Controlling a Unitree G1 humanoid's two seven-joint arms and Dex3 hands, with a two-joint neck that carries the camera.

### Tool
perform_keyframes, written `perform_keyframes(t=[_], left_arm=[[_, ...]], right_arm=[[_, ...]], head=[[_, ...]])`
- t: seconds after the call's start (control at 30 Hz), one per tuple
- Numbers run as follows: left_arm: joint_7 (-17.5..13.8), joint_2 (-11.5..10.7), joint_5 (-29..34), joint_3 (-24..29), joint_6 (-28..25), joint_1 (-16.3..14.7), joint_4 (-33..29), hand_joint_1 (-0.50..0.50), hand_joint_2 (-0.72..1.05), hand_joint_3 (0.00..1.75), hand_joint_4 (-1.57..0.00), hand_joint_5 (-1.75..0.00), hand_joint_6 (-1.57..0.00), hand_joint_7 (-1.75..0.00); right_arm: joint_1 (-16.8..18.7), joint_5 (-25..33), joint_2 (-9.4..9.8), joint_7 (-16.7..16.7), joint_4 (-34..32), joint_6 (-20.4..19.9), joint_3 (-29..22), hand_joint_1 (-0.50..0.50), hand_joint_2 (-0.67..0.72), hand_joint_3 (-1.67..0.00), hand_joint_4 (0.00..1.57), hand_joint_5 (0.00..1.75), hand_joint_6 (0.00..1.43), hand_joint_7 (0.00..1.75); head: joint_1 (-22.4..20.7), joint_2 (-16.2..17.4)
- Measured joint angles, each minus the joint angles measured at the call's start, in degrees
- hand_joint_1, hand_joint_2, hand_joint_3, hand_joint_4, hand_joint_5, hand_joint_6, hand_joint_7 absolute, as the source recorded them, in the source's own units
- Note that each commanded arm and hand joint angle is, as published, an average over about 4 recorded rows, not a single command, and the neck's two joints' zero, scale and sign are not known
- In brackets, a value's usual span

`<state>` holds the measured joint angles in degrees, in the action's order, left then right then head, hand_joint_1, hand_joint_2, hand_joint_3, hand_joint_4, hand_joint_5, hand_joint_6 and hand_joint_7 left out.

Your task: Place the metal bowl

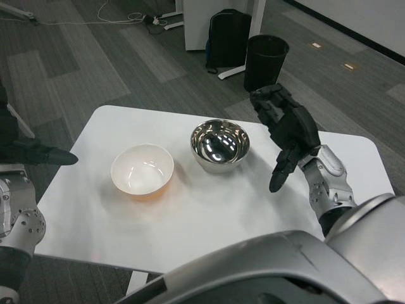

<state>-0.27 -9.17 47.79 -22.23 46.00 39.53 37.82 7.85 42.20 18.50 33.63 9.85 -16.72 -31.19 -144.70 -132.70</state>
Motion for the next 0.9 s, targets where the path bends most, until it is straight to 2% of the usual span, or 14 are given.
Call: perform_keyframes(t=[0.13,0.2,0.3,0.4,0.47,0.53,0.67,0.8,0.9], left_arm=[[0.00,0.01,0.00,-0.01,0.00,0.00,0.00,-0.50,-0.64,0.00,-0.22,-0.10,-0.10,-0.35],[0.00,0.01,0.00,-0.01,0.00,0.00,0.00,-0.50,-0.64,0.00,-0.22,-0.10,-0.10,-0.35],[0.00,0.01,0.00,0.00,0.00,0.00,0.00,-0.50,-0.64,0.00,-0.22,-0.10,-0.10,-0.35],[-0.01,0.01,-0.02,0.11,0.00,0.00,0.00,-0.50,-0.64,0.00,-0.22,-0.10,-0.10,-0.35],[-0.01,0.01,-0.03,0.30,0.00,0.00,0.00,-0.50,-0.64,0.04,-0.22,-0.10,-0.10,-0.35],[-0.01,0.02,-0.04,0.49,0.00,0.00,0.00,-0.50,-0.64,0.07,-0.22,-0.10,-0.10,-0.35],[-0.02,0.02,-0.05,1.08,0.07,-0.01,-0.02,-0.50,-0.64,0.02,-0.22,-0.10,-0.10,-0.35],[-0.01,0.02,-0.07,1.40,0.13,-0.01,-0.06,-0.50,-0.64,0.02,-0.22,-0.10,-0.10,-0.35],[-0.01,0.03,-0.09,1.53,0.18,-0.01,-0.08,-0.50,-0.64,0.04,-0.22,-0.10,-0.10,-0.35]], right_arm=[[-0.91,5.11,0.29,-3.32,0.90,-6.08,-0.77,-0.46,0.60,0.00,0.00,0.00,0.00,1.29],[-1.56,6.26,0.49,-5.39,0.89,-8.81,-2.06,-0.46,0.60,0.00,0.00,0.00,0.00,1.22],[-2.22,6.97,0.92,-9.37,-0.81,-13.41,-3.44,-0.46,0.57,0.00,0.00,0.00,0.00,1.20],[-3.02,7.33,1.30,-13.06,-3.69,-17.00,-4.01,-0.46,0.53,0.00,0.00,0.00,0.00,1.22],[-3.47,7.20,1.97,-14.21,-5.01,-18.01,-4.51,-0.46,0.53,0.00,0.00,0.00,0.00,1.33],[-3.71,5.96,2.54,-14.69,-5.52,-18.27,-5.47,-0.46,0.53,0.00,0.00,0.00,0.00,1.40],[-3.92,2.76,2.64,-14.68,-6.35,-17.29,-7.68,-0.46,0.53,0.00,0.00,0.00,0.00,1.40],[-4.59,0.31,3.16,-9.67,-8.97,-9.30,-9.57,-0.46,0.53,0.00,0.00,0.00,0.00,1.40],[-5.03,-0.99,3.42,-7.69,-9.85,-6.98,-9.75,-0.46,0.53,0.00,0.00,0.00,0.00,1.40]], head=[[3.09,-5.33],[4.83,-8.53],[6.20,-12.30],[5.51,-14.39],[4.34,-14.89],[3.09,-15.04],[1.50,-14.42],[0.65,-13.66],[0.42,-13.42]])
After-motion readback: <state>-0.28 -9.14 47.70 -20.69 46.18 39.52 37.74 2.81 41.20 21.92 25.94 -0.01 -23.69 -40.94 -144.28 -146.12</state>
